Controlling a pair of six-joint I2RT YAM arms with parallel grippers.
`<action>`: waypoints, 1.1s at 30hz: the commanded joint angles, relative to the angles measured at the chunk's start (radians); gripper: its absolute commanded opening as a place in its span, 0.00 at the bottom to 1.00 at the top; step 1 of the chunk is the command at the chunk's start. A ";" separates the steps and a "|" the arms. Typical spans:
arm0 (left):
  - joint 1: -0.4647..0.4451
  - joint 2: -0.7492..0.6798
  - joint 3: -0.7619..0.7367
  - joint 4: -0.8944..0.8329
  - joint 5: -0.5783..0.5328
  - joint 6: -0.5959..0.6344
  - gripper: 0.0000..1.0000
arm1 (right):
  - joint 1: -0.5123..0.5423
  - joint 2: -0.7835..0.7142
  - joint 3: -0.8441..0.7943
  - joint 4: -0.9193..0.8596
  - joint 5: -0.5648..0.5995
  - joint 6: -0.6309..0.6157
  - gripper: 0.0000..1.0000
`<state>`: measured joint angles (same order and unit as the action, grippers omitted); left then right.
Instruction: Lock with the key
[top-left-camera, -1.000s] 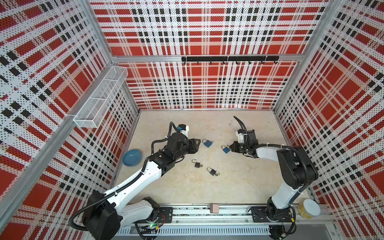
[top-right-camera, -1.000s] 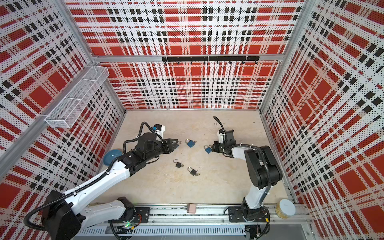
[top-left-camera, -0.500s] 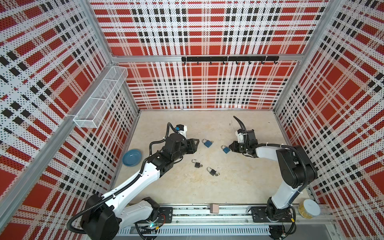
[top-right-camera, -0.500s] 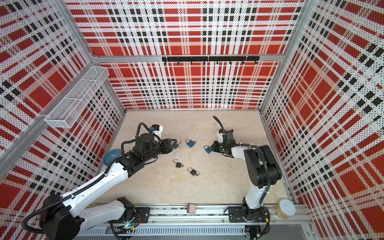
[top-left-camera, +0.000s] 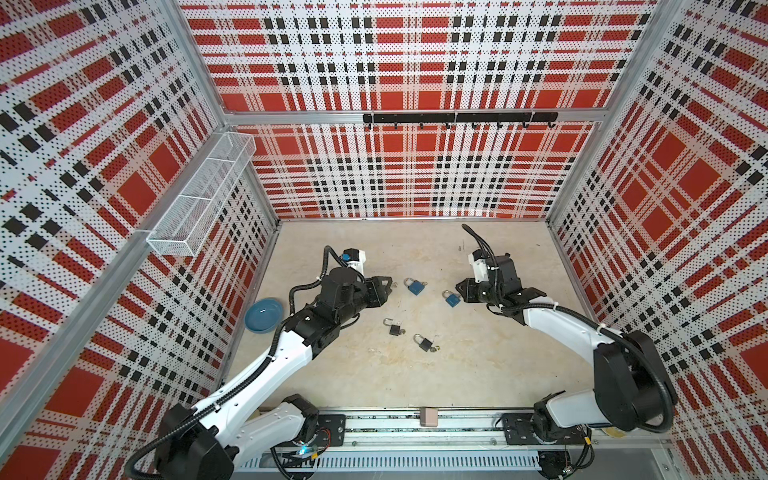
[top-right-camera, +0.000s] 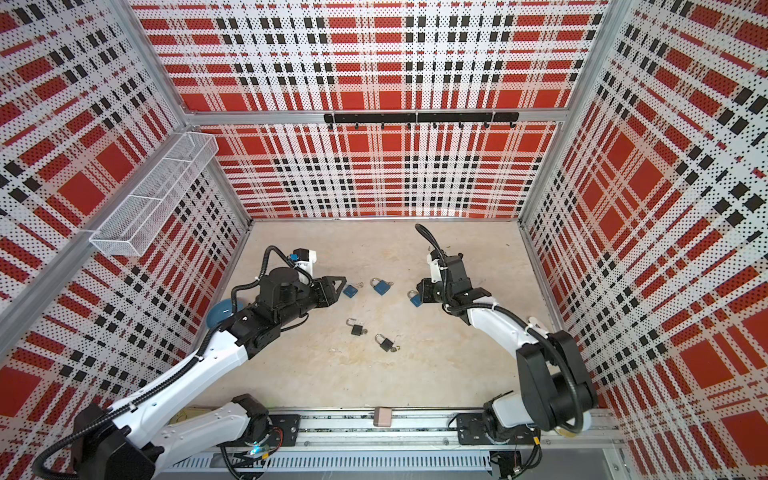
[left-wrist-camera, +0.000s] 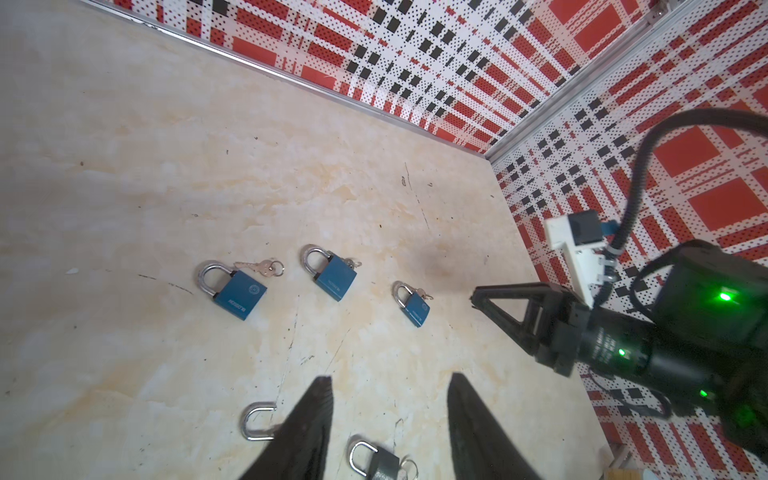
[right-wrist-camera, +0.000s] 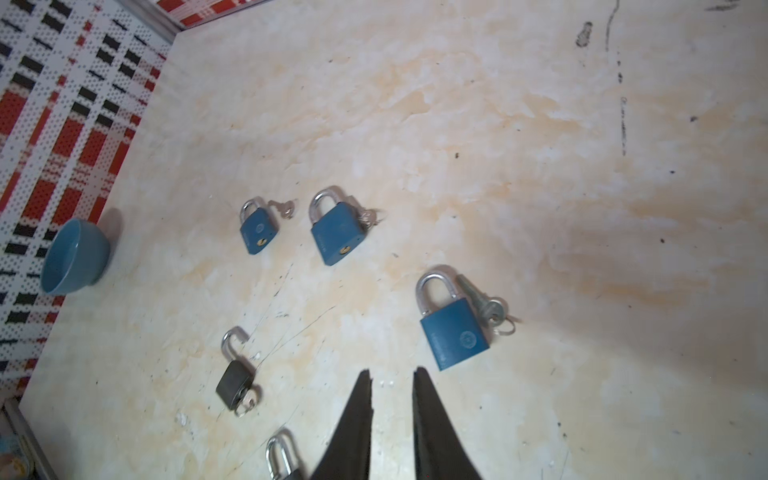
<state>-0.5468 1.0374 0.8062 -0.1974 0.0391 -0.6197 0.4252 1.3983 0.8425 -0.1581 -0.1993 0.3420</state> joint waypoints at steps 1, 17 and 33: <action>0.019 -0.037 0.008 -0.117 -0.048 0.016 0.48 | 0.080 -0.056 -0.014 -0.103 0.072 -0.061 0.23; 0.104 -0.252 -0.070 -0.350 -0.076 -0.013 0.50 | 0.457 0.089 0.002 -0.199 0.231 -0.120 0.40; 0.151 -0.304 -0.097 -0.367 -0.050 -0.023 0.50 | 0.526 0.250 0.064 -0.183 0.292 -0.136 0.45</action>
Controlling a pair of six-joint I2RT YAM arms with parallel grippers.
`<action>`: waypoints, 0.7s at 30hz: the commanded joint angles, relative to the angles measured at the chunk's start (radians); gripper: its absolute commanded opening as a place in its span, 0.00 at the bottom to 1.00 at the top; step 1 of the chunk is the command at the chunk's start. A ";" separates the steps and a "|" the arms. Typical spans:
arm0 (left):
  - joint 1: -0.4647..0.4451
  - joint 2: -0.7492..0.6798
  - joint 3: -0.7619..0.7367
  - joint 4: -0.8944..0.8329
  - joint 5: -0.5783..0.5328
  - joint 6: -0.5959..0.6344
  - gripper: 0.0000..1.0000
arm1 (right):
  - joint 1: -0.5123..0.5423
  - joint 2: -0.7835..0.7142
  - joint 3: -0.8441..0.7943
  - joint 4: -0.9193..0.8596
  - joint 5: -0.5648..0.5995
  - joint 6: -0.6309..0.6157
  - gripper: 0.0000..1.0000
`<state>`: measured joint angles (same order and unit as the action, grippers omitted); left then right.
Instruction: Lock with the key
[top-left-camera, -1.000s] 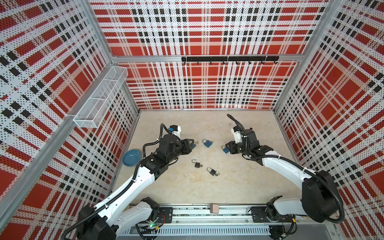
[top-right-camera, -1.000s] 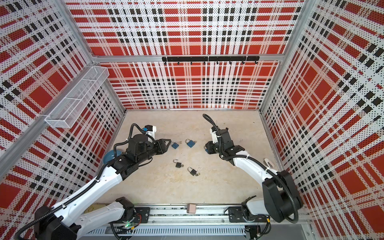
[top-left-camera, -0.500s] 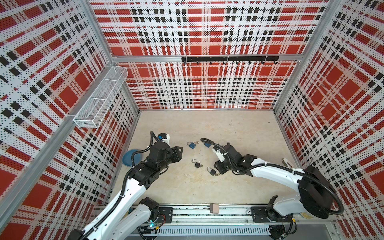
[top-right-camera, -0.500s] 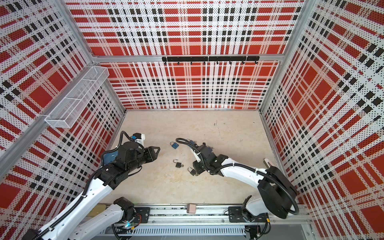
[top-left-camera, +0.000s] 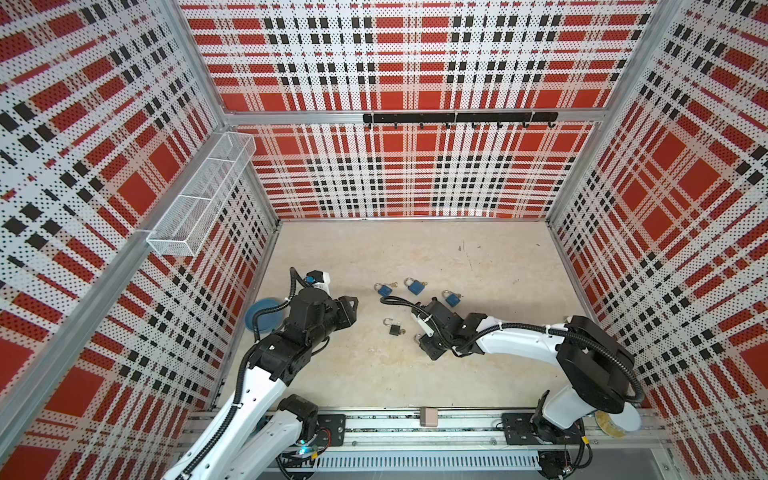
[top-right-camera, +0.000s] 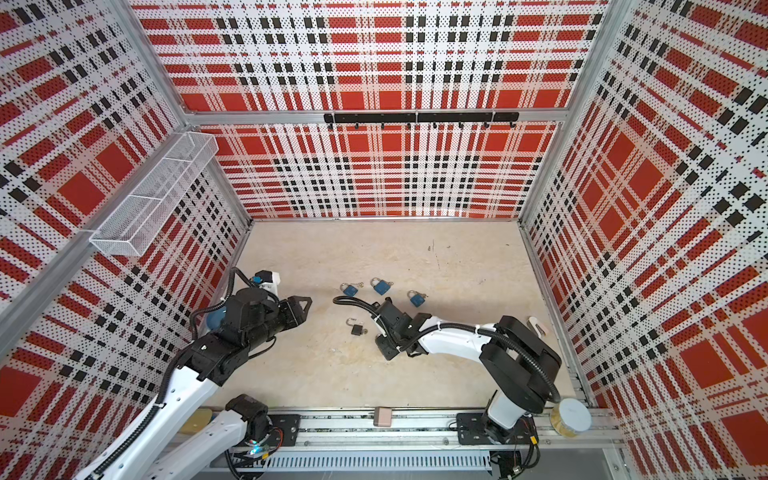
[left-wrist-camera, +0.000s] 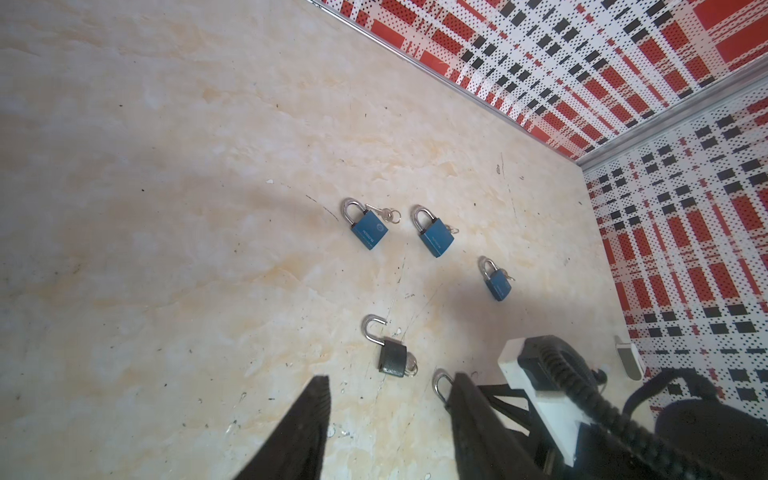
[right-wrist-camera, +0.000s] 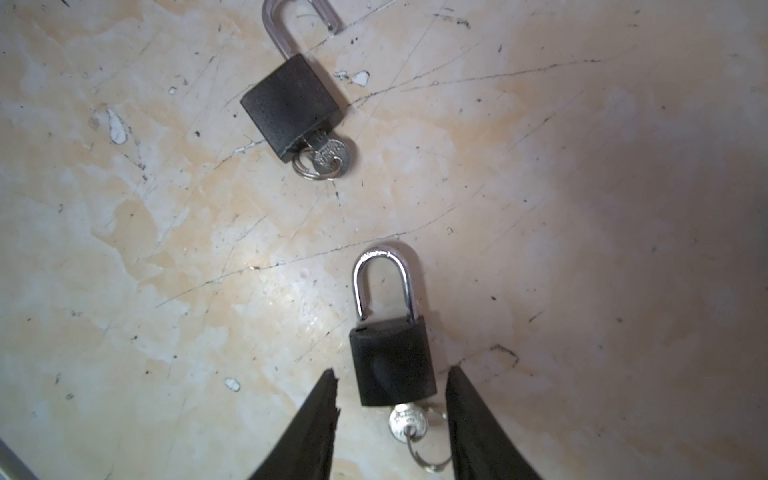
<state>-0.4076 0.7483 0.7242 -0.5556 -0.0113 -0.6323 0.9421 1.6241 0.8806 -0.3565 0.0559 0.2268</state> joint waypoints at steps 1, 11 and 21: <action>0.013 -0.015 -0.016 -0.008 0.003 -0.009 0.50 | 0.010 0.029 0.030 0.014 0.041 -0.023 0.45; 0.032 -0.022 -0.020 -0.010 0.017 -0.009 0.50 | 0.045 0.086 0.067 -0.019 0.093 -0.030 0.43; 0.047 -0.021 -0.023 -0.003 0.034 -0.009 0.51 | 0.063 0.116 0.079 -0.060 0.168 -0.017 0.38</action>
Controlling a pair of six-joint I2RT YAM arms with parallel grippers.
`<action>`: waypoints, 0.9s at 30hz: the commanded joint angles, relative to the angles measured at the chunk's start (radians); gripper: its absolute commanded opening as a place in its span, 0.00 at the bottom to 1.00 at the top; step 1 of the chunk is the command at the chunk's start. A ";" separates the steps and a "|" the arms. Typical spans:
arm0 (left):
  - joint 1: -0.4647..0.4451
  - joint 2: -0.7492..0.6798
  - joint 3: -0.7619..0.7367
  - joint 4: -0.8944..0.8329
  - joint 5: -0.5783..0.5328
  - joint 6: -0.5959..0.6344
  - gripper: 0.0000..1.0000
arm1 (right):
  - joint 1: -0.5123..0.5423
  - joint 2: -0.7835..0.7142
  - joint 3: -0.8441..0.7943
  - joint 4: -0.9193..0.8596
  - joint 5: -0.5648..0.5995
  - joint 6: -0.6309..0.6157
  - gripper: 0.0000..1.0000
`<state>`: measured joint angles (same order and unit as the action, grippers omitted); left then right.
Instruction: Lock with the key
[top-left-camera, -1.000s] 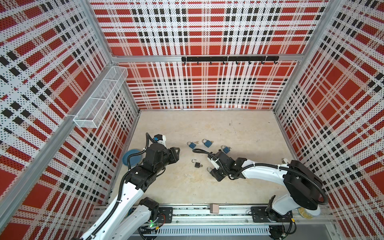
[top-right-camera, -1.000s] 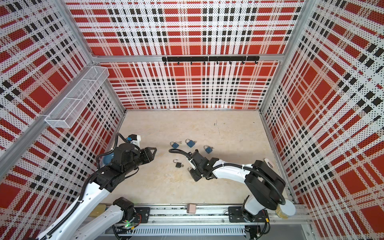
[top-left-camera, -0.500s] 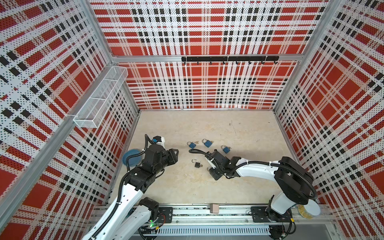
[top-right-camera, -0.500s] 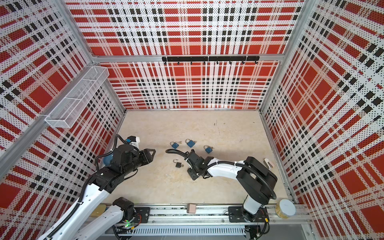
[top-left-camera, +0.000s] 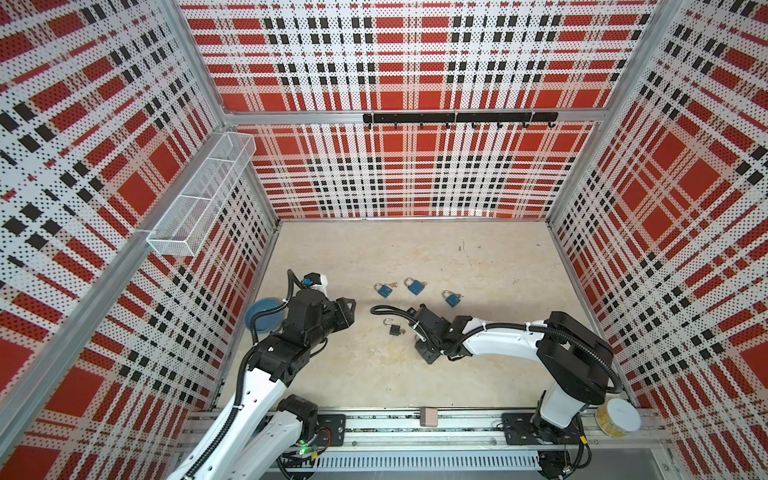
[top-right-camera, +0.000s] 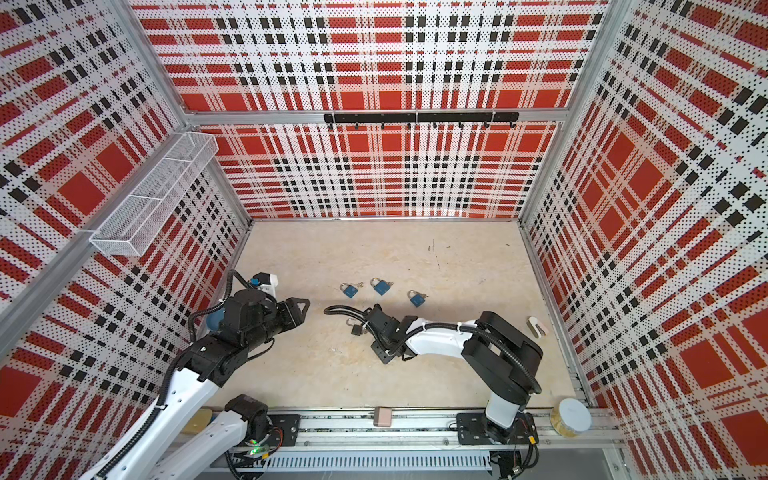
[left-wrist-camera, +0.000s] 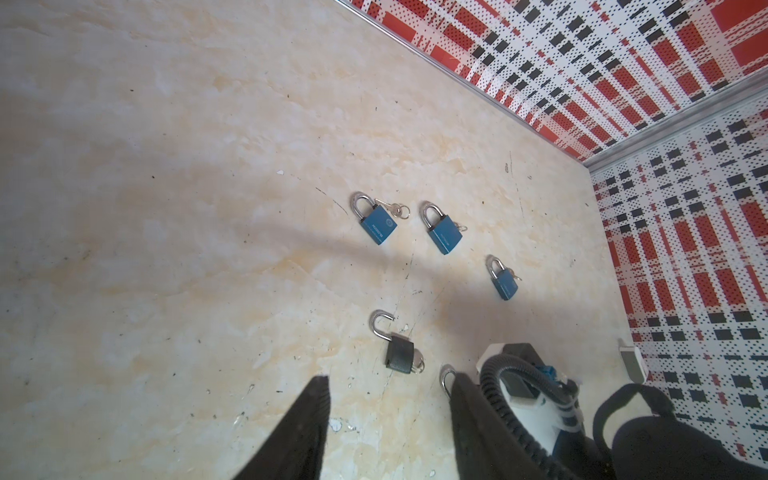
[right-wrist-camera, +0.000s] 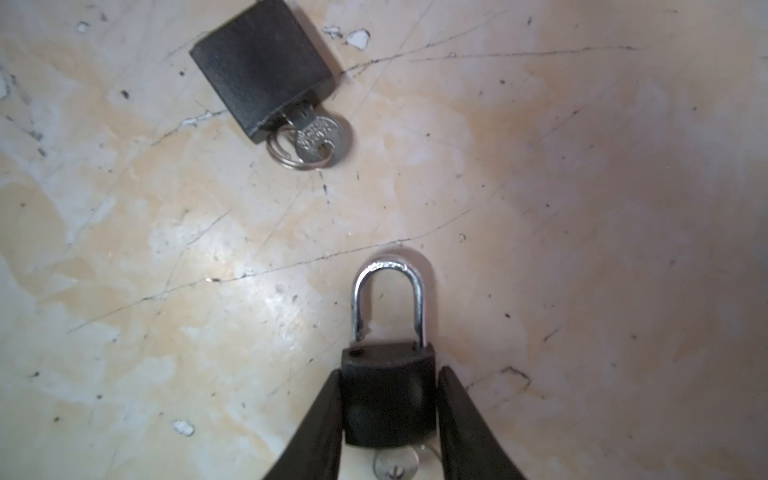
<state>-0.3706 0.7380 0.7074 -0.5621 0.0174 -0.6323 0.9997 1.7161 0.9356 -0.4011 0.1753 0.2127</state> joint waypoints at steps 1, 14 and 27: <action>0.012 -0.012 -0.006 0.005 0.007 -0.010 0.51 | 0.008 0.027 0.025 -0.018 0.056 -0.001 0.37; 0.023 -0.019 -0.007 -0.001 0.011 -0.008 0.51 | 0.022 0.057 0.033 -0.023 0.092 0.000 0.21; 0.048 -0.001 -0.001 -0.005 0.061 0.019 0.50 | -0.002 -0.137 0.062 -0.018 -0.026 0.017 0.15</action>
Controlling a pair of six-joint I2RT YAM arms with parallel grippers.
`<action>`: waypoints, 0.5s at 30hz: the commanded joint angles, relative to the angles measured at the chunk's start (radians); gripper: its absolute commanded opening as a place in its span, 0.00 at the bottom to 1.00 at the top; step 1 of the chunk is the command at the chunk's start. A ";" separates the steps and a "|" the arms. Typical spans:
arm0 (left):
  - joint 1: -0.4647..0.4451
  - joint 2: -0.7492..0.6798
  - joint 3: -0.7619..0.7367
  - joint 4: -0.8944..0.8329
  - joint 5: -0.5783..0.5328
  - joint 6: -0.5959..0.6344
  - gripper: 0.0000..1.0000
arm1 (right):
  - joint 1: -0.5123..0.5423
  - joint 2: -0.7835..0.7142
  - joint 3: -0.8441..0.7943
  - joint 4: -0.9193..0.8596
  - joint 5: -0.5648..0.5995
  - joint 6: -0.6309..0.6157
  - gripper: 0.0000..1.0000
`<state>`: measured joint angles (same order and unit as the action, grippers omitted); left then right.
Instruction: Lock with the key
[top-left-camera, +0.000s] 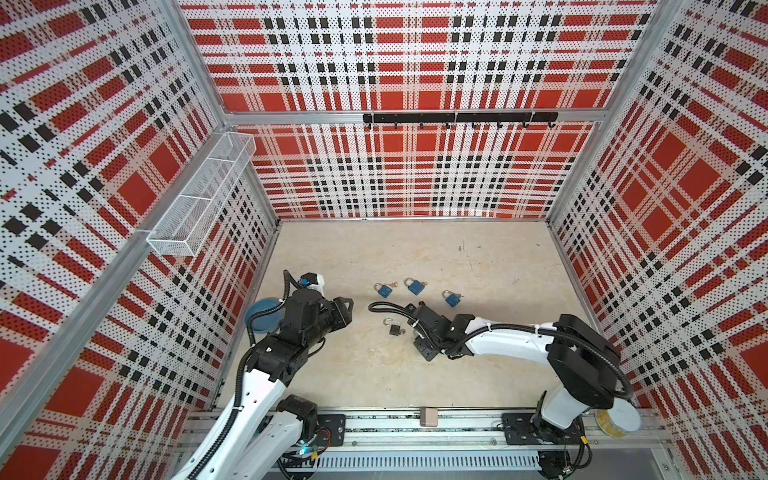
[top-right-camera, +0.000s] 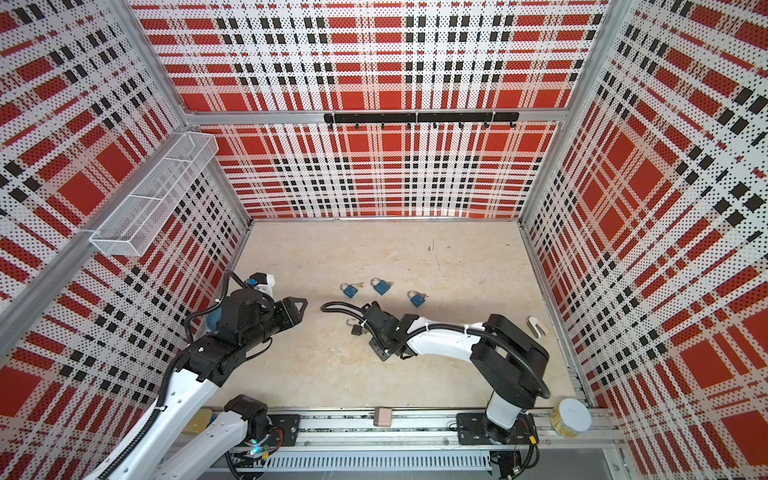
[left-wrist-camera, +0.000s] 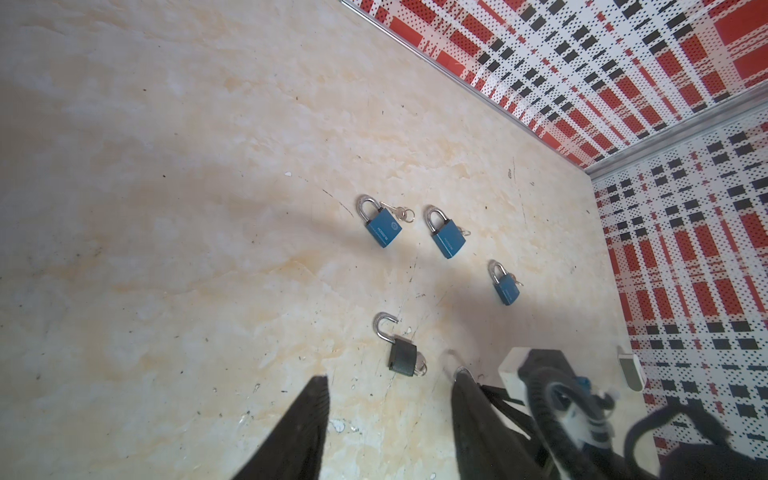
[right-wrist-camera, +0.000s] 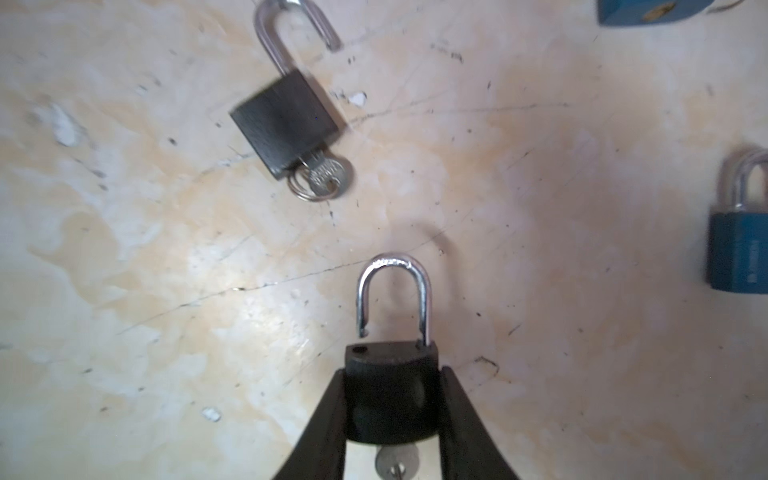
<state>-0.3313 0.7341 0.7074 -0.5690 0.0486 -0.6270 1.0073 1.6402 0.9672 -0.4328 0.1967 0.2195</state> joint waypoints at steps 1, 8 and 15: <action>0.009 0.010 -0.004 0.010 0.046 0.014 0.49 | -0.014 -0.077 0.032 0.014 -0.062 0.011 0.15; -0.011 0.059 -0.026 0.087 0.191 0.007 0.45 | -0.048 -0.165 0.049 0.008 -0.133 0.015 0.15; -0.178 0.116 -0.053 0.198 0.218 -0.030 0.46 | -0.051 -0.210 0.085 -0.001 -0.167 0.007 0.15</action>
<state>-0.4580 0.8364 0.6708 -0.4553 0.2333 -0.6357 0.9577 1.4639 1.0142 -0.4530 0.0612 0.2283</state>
